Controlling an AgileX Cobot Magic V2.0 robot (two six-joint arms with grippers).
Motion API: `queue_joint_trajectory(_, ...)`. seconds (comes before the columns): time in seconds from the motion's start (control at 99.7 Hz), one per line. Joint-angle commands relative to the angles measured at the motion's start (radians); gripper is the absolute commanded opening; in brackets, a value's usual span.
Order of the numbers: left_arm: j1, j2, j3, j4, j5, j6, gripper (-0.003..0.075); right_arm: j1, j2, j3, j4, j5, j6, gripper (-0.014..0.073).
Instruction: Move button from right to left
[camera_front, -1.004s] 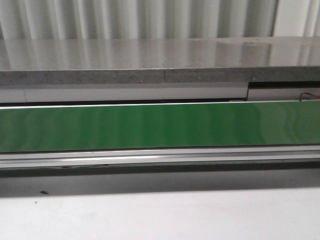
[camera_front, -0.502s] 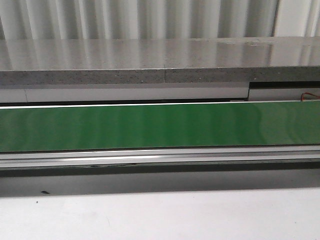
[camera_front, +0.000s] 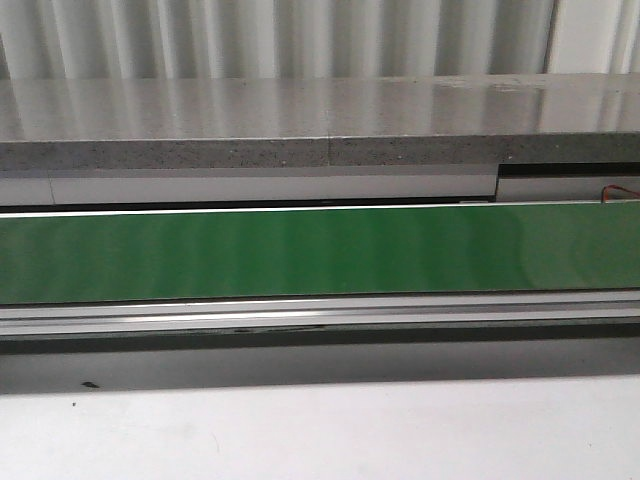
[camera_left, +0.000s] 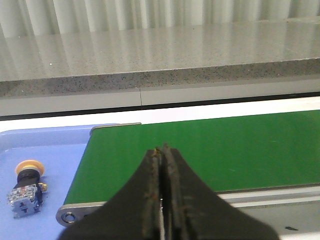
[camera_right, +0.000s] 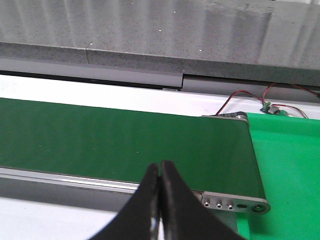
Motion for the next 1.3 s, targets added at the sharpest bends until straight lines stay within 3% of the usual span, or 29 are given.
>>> queue_joint_trajectory(0.0,0.002,-0.034,0.039,-0.002,-0.074,-0.012,-0.0021,-0.001,0.006,-0.025,-0.010,-0.081,-0.009,-0.0067)
queue_joint_trajectory(0.191,0.002,-0.034,0.039,-0.002,-0.074,-0.012,-0.0020,-0.012,0.005,-0.010,-0.014,-0.135,-0.009,-0.0067)
queue_joint_trajectory(0.462,0.002,-0.034,0.039,-0.002,-0.074,-0.012,-0.0020,-0.106,0.003,0.196,-0.015,-0.559,0.008,-0.0067)
queue_joint_trajectory(0.622,0.002,-0.034,0.039,-0.002,-0.074,-0.012,-0.0020,-0.135,-0.037,0.356,-0.015,-0.714,0.045,-0.0067)
queue_joint_trajectory(0.833,0.002,-0.034,0.039,-0.002,-0.074,-0.012,-0.0020,-0.148,-0.206,0.352,-0.018,-0.482,0.050,-0.0067)
queue_joint_trajectory(1.295,0.002,-0.034,0.039,-0.002,-0.073,-0.012,-0.0020,-0.153,-0.201,0.352,-0.019,-0.470,0.050,-0.0067)
